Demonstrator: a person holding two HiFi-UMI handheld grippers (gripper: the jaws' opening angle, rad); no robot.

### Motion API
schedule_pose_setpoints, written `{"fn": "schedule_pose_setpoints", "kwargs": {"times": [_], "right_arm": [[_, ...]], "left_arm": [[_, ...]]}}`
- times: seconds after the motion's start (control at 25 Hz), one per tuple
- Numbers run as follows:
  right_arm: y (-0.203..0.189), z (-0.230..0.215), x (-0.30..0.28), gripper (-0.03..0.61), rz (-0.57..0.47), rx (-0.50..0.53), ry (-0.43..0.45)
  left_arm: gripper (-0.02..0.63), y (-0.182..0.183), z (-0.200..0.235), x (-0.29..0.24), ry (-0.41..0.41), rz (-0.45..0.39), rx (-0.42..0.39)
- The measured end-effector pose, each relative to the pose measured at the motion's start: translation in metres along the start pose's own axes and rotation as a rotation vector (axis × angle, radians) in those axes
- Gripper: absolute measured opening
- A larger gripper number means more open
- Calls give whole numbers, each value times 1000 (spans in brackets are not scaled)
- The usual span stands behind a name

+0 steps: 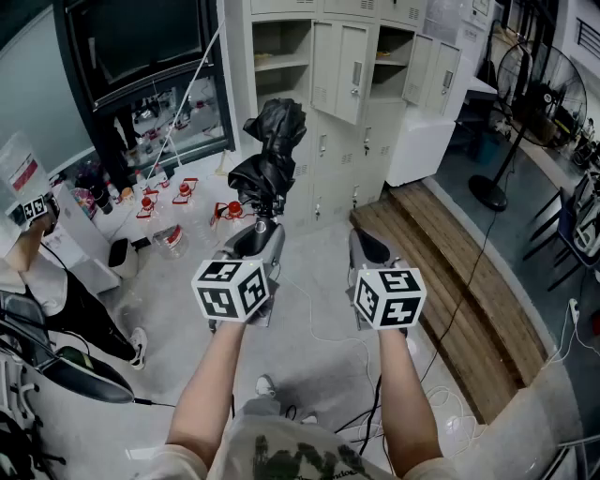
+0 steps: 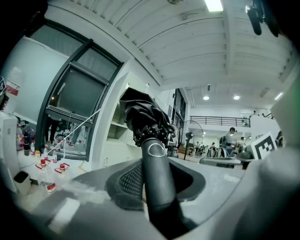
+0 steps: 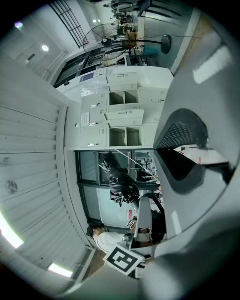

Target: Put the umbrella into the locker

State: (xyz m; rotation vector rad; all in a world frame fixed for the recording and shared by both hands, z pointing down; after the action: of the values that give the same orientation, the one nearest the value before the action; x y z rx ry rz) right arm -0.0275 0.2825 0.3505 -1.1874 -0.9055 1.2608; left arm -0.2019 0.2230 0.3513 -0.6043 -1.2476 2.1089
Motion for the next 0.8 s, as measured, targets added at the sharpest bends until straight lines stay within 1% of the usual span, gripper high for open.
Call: {"fn": "schedule_pose_setpoints", "kwargs": {"times": [0.24, 0.44, 0.6, 0.72, 0.8], "right_arm": [[-5, -9, 0, -2, -3, -5, 1], [-4, -21, -12, -2, -5, -5, -3], [-3, -25, -36, -2, 1, 7, -6], [-8, -24, -63, -2, 0, 18, -9], [-7, -33, -83, -2, 3, 18, -12]], "left_arm": [[130, -3, -2, -9, 4, 6, 8], [130, 2, -1, -30, -8, 10, 2], [130, 9, 11, -54, -24, 11, 5], [130, 13, 30, -77, -38, 7, 6], [130, 21, 40, -97, -43, 13, 1]]}}
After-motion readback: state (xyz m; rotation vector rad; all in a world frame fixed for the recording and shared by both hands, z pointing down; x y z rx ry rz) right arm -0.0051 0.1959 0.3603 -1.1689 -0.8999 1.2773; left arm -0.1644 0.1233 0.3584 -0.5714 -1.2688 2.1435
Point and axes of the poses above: the fingertips, and each gripper's own axes: x backward along the fingers, z to its left, y out of its top, the point moved 3 cm from there along x, backward along the fingers, and after that the axes turned 14 degrees about x, right-handed, at the moved point
